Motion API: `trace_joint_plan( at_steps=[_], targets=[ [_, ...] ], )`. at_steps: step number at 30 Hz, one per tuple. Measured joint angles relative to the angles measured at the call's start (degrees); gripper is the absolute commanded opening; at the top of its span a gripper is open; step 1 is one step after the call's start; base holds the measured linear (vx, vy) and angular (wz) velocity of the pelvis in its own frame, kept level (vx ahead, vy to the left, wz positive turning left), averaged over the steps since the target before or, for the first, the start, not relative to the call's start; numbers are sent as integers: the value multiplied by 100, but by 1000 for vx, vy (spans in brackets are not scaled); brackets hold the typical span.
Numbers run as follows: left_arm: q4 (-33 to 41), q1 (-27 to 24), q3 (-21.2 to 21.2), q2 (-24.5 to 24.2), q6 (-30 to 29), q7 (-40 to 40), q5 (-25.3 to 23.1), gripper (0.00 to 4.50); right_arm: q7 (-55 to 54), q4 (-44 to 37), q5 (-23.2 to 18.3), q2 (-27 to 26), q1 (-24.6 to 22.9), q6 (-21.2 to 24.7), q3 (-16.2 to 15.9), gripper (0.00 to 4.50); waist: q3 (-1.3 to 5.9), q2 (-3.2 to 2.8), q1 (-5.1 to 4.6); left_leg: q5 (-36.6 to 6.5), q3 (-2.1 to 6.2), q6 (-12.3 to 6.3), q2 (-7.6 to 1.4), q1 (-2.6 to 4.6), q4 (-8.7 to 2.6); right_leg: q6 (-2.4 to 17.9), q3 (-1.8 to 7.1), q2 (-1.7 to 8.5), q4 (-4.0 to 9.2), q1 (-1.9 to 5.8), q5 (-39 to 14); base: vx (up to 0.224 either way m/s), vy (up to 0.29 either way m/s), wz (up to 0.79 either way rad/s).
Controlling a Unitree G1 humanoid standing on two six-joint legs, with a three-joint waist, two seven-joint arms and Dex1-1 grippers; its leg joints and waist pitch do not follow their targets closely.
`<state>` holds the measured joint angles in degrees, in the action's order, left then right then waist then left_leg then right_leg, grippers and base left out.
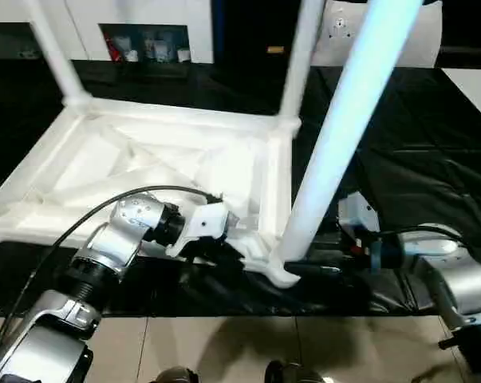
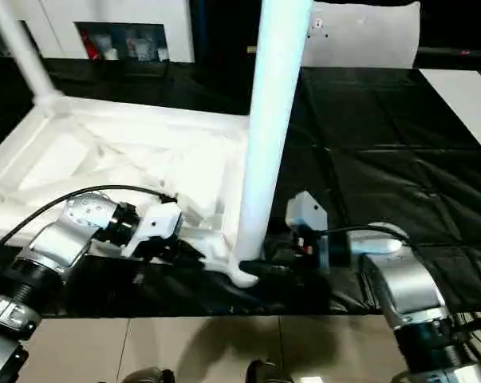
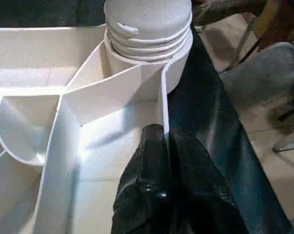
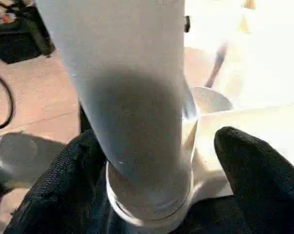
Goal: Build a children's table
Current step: Rotate leg to tighten
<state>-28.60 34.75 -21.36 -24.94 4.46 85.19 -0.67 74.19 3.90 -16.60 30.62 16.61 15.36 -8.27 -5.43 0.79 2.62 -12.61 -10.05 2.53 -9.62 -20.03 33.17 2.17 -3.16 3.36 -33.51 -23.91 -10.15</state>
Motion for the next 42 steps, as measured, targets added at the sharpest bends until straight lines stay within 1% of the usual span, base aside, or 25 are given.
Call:
trace_joint_plan(
  at_steps=[2, 3, 6, 8, 9, 11, 14, 16, 17, 19, 22, 25, 27, 29, 30, 32, 33, 35, 36, 38, 40, 41, 42],
  targets=[
    [-17, 14, -21, -21, 56, 68, 14, 0, 106, 53, -39, 5, 20, -26, -46, 346, -7, 11, 11, 0, 0, 1, -3, 0, 4, 0, -4, 0, -5, 0, 0, 0, 0, 0],
    [-35, 29, -55, -44, 89, 114, 51, 0, 179, 93, -75, 28, 54, -40, -92, 320, -9, 14, 19, 0, 0, 1, -5, 0, 6, 0, -7, 0, -6, -1, 0, 0, 0, 0],
    [-40, 58, -116, -82, 146, 205, 74, 0, 364, 122, -120, 47, 149, -53, -144, 303, -12, 20, 48, 0, 0, 1, -11, 0, 13, 0, -15, 0, -9, -1, 0, 0, 0, 0],
    [-41, 59, -124, -93, 205, 228, 75, 0, 405, 124, -136, 46, 151, -53, -164, 277, -14, 23, 66, 0, 0, 1, -18, 1, 21, 0, -26, 0, -10, -3, 0, 0, 0, 0],
    [-45, 64, -126, -97, 227, 254, 75, 0, 447, 128, -144, 44, 158, -53, -174, 268, -14, 24, 69, 0, 0, 1, -21, 0, 26, 0, -31, 0, -13, -5, 0, 0, 0, 0],
    [-60, 72, -126, -111, 251, 294, 75, 0, 508, 128, -164, 37, 167, -52, -223, 266, -17, 28, 71, 0, 1, 1, -23, 0, 31, 1, -34, 0, -20, -6, -1, 0, 0, 0],
    [-113, 83, -126, -118, 313, 323, 78, 0, 566, 134, -178, 26, 175, -49, -256, 226, -20, 33, 74, 0, 1, 2, -26, 0, 40, 3, -36, 1, -38, -4, -3, 0, 0, 0],
    [-121, 83, -128, -119, 319, 324, 78, 0, 575, 139, -179, 26, 179, -46, -266, 222, -21, 35, 74, 2, 1, 6, -27, 0, 42, 3, -36, 1, -43, -2, -4, 0, 0, 0],
    [-123, 83, -130, -120, 321, 324, 78, 0, 575, 139, -180, 26, 179, -45, -268, 208, -21, 36, 74, 3, 1, 8, -27, 0, 41, 2, -36, 1, -43, -1, -4, 0, 0, 0],
    [-125, 85, -134, -121, 321, 324, 81, 0, 577, 139, -185, 26, 179, -32, -270, 197, -22, 38, 74, 4, 1, 9, -27, 0, 41, 1, -36, 2, -44, -1, -4, 0, 0, 0],
    [-127, 86, -133, -113, 274, 325, 92, 0, 561, 123, -232, 29, 175, 92, -267, 194, -22, 39, 73, 4, 1, 9, -27, -1, 40, 1, -36, 2, -44, 0, -5, 0, 0, 0],
    [-153, 98, -109, -23, 82, 249, 88, 0, 256, -145, -271, -39, 25, 419, -201, 193, -22, 39, 78, 7, 1, 13, -27, 0, 39, 0, -35, 3, -49, 12, -7, 0, 0, 0],
    [-225, 116, 4, 76, -265, -96, 17, 0, -345, -368, -219, -257, -212, 681, 9, 193, -22, 39, 69, 24, -1, 43, -34, 20, 34, -3, -40, 4, -51, 32, -9, 0, 0, 0],
    [-291, 177, 116, 157, -562, -437, -105, 0, -940, -400, -92, -517, -257, 779, 125, 193, -24, 40, 32, 16, 0, 96, -33, 57, 29, -26, -43, 5, -46, 62, -22, -27, -2, 0],
    [-339, 195, 177, 243, -790, -648, -159, 0, -1317, -432, 29, -648, -273, 854, 156, 193, -27, 36, -15, 15, -1, 97, -30, 99, 17, -38, -43, 8, -26, 95, -29, -85, 5, -5],
    [-415, 222, 301, 462, -1126, -1124, -257, 0, -2063, -455, 257, -999, -274, 1056, 322, 193, -24, 24, -107, 16, 12, 98, -26, 114, -22, -87, -65, 9, 54, 125, -63, -60, 18, -6],
    [-422, 252, 319, 524, -1198, -1248, -283, 0, -2253, -455, 307, -1082, -261, 1092, 369, 192, -26, 27, -137, 17, 14, 100, -25, 109, -26, -90, -72, 10, 73, 124, -69, 0, 0, 0],
    [-517, 335, 444, 809, -1535, -1811, -338, 0, -3093, -403, 512, -1524, -160, 1321, 578, 191, -31, 22, -245, 18, 29, 100, -24, 97, -29, -91, -93, 11, 154, 133, -70, -60, 49, -14],
    [-631, 410, 548, 1043, -1751, -2221, -359, 0, -3645, -298, 651, -1816, -26, 1423, 689, 191, -38, 17, -286, 18, 30, 99, -17, 98, -25, -93, -94, 14, 184, 138, -77, -82, 86, -20],
    [-726, 504, 676, 1395, -2064, -2865, -406, 0, -4426, -101, 867, -2185, 207, 1509, 843, 191, -54, -9, -367, 18, 32, 98, -8, 99, -26, -96, -104, 21, 261, 143, -84, -44, 64, -10],
    [-808, 608, 756, 1688, -2327, -3363, -434, 0, -5020, 80, 1034, -2412, 405, 1526, 918, 191, -70, -23, -397, 16, 32, 95, 39, 96, -27, -95, -105, 68, 282, 140, -89, -35, 68, -5],
    [-836, 643, 824, 1851, -2448, -3654, -479, 0, -5374, 216, 1150, -2614, 542, 1524, 1001, 191, -79, -32, -417, 16, 31, 93, 74, 100, -27, -95, -105, 102, 282, 138, -89, -29, 65, -5],
    [-842, 669, 867, 1931, -2502, -3830, -493, 0, -5576, 303, 1229, -2724, 643, 1523, 1038, 191, -91, -43, -427, 15, 31, 91, 89, 97, -27, -98, -102, 113, 294, 133, -92, -19, 59, -6]
  ],
)
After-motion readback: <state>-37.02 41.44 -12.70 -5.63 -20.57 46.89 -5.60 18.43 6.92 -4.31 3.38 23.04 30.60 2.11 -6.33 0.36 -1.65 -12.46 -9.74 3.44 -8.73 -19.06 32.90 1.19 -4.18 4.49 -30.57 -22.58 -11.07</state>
